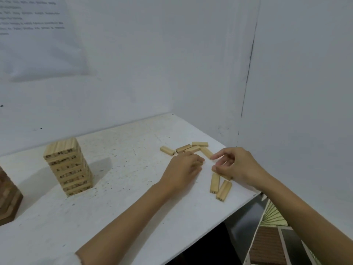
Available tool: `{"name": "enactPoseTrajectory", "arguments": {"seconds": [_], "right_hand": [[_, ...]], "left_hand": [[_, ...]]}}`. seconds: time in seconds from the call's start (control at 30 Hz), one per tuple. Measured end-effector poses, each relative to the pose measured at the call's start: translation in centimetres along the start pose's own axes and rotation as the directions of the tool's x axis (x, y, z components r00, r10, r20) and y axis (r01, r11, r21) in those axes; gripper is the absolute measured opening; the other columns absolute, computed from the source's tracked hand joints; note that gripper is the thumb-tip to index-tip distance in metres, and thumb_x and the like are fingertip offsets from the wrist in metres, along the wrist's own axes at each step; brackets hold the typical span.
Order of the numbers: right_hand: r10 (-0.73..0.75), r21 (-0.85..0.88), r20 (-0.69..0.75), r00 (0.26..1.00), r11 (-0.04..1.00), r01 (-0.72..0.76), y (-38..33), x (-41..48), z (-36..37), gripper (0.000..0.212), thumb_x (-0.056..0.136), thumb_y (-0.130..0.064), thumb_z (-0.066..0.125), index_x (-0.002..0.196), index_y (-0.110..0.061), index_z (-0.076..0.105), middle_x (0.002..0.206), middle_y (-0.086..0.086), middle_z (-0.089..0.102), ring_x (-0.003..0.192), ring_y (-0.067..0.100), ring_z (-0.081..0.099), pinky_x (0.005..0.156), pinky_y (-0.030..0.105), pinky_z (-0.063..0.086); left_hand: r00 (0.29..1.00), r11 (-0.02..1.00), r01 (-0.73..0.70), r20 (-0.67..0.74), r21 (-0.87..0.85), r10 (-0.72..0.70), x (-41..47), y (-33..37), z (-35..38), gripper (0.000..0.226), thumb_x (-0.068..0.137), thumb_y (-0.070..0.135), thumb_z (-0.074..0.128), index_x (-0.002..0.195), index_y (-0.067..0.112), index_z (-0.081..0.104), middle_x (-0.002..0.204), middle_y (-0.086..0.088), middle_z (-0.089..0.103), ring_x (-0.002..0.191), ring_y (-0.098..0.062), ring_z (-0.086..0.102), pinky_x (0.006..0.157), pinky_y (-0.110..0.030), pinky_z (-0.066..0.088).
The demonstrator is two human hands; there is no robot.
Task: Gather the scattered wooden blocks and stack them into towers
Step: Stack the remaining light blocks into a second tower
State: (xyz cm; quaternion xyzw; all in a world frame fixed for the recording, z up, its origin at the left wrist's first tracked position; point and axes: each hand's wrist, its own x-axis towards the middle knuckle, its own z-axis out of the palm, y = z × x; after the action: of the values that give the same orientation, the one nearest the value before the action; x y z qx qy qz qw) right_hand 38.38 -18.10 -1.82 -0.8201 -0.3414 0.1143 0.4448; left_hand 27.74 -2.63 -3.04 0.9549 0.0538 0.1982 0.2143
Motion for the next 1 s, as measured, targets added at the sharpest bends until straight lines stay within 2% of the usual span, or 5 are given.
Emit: {"name": "enactPoseTrajectory", "arguments": {"seconds": [0.27, 0.43, 0.7, 0.83, 1.0], "right_hand": [[-0.111, -0.017, -0.041, 0.993, 0.994, 0.111, 0.9, -0.5, -0.1, 0.027, 0.079, -0.008, 0.07, 0.1, -0.026, 0.069, 0.081, -0.001, 0.068, 0.068, 0.005, 0.06, 0.066, 0.012, 0.049], [-0.111, 0.198, -0.108, 0.988, 0.971, 0.131, 1.4, -0.9, -0.7, 0.025, 0.089, -0.008, 0.064, 0.107, -0.025, 0.064, 0.094, 0.008, 0.058, 0.076, 0.019, 0.071, 0.075, 0.035, 0.055], [-0.114, 0.013, -0.017, 0.993, 0.993, 0.114, 1.4, -2.8, -0.7, 0.022, 0.101, -0.014, 0.041, 0.105, -0.025, 0.06, 0.078, -0.005, 0.051, 0.055, -0.004, 0.051, 0.059, 0.008, 0.039], [-0.105, -0.082, 0.031, 0.994, 0.991, 0.107, 1.1, -4.0, -1.0, 0.027, 0.085, -0.051, 0.06, 0.105, -0.033, 0.061, 0.089, -0.011, 0.054, 0.083, 0.004, 0.055, 0.07, 0.015, 0.038], [-0.11, -0.253, 0.172, 0.979, 0.955, 0.152, 0.7, -5.2, -1.0, 0.054, 0.068, -0.057, 0.075, 0.113, -0.045, 0.048, 0.107, -0.015, 0.048, 0.093, -0.009, 0.046, 0.069, 0.006, 0.03]], "left_hand": [[0.999, 0.995, 0.022, -0.022, -0.101, -0.025, -0.9, 0.2, -0.3, 0.024, 0.096, 0.029, 0.054, 0.115, 0.018, 0.064, 0.098, 0.005, 0.06, 0.091, -0.007, 0.055, 0.079, -0.018, 0.043], [0.993, 0.93, 0.108, 0.002, -0.352, -0.114, -2.0, 1.1, -1.1, 0.02, 0.097, 0.021, 0.051, 0.115, 0.019, 0.061, 0.085, 0.007, 0.06, 0.075, -0.005, 0.058, 0.07, -0.013, 0.047], [0.98, 0.786, 0.195, 0.08, -0.587, -0.183, -3.2, 2.3, -1.5, 0.018, 0.095, 0.012, 0.053, 0.109, 0.016, 0.064, 0.073, 0.003, 0.062, 0.078, -0.017, 0.068, 0.064, -0.02, 0.053], [0.974, 0.727, 0.219, 0.103, -0.65, -0.201, -3.7, 2.8, -1.7, 0.015, 0.093, 0.019, 0.06, 0.106, 0.018, 0.066, 0.073, 0.001, 0.064, 0.078, -0.018, 0.07, 0.064, -0.018, 0.051], [0.966, 0.716, 0.246, 0.104, -0.653, -0.237, -4.0, 2.9, -1.7, 0.014, 0.091, 0.02, 0.063, 0.105, 0.018, 0.067, 0.072, 0.0, 0.065, 0.082, -0.026, 0.068, 0.064, -0.022, 0.054]]}}
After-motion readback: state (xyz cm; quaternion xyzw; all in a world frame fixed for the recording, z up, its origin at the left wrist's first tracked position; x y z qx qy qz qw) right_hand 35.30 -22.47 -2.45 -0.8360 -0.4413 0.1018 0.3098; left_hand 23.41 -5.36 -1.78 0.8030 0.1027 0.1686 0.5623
